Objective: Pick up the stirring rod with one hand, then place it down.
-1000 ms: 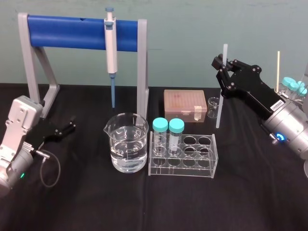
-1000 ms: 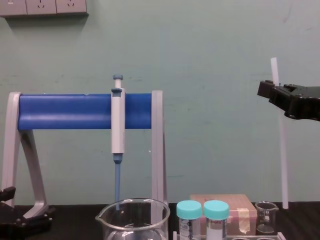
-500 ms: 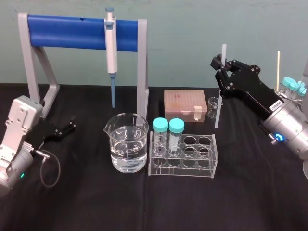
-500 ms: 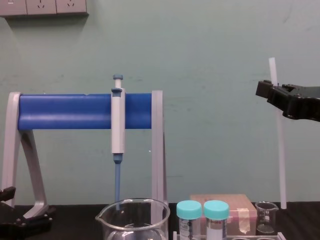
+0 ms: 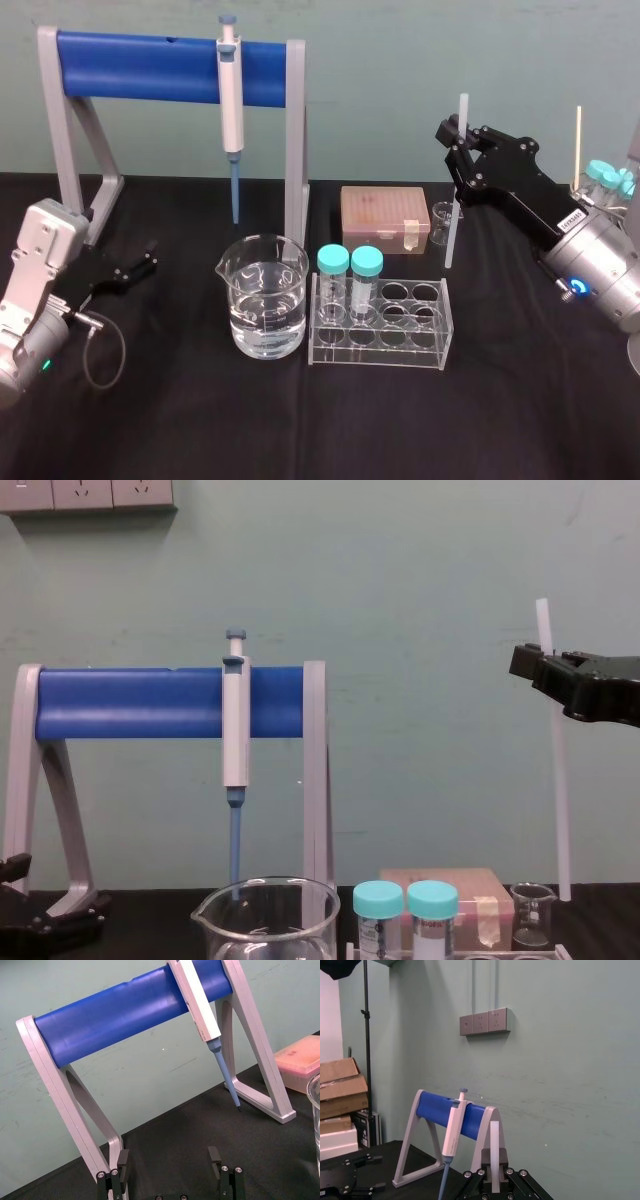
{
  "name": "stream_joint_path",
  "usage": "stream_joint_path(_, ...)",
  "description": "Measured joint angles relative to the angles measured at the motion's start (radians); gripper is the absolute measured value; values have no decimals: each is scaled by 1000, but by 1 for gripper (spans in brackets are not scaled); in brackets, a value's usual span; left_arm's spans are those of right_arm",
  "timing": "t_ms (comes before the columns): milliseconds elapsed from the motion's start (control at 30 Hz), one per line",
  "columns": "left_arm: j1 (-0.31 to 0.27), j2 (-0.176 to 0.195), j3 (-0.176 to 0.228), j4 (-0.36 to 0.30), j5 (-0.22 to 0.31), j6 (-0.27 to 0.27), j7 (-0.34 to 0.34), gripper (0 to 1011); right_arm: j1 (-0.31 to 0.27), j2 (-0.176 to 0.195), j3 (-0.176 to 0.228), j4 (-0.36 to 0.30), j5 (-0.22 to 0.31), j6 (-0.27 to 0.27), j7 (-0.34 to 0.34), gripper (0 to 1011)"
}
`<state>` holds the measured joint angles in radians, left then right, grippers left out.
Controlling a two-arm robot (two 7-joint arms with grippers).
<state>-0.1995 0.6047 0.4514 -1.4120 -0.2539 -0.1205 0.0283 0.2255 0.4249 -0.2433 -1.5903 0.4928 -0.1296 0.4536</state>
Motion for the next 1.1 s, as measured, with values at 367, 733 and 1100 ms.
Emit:
stream_joint_path(367, 0, 0, 0, 0, 0, 0, 0, 1000, 1, -1, -2, 0, 1, 1, 0, 72)
stream_joint_path(733, 0, 0, 0, 0, 0, 0, 0, 1001, 1, 0, -3, 1, 2, 3, 0, 72)
stream_joint_path(1100, 0, 0, 0, 0, 0, 0, 0, 1000, -1, 1, -3, -2, 4, 3, 0, 72)
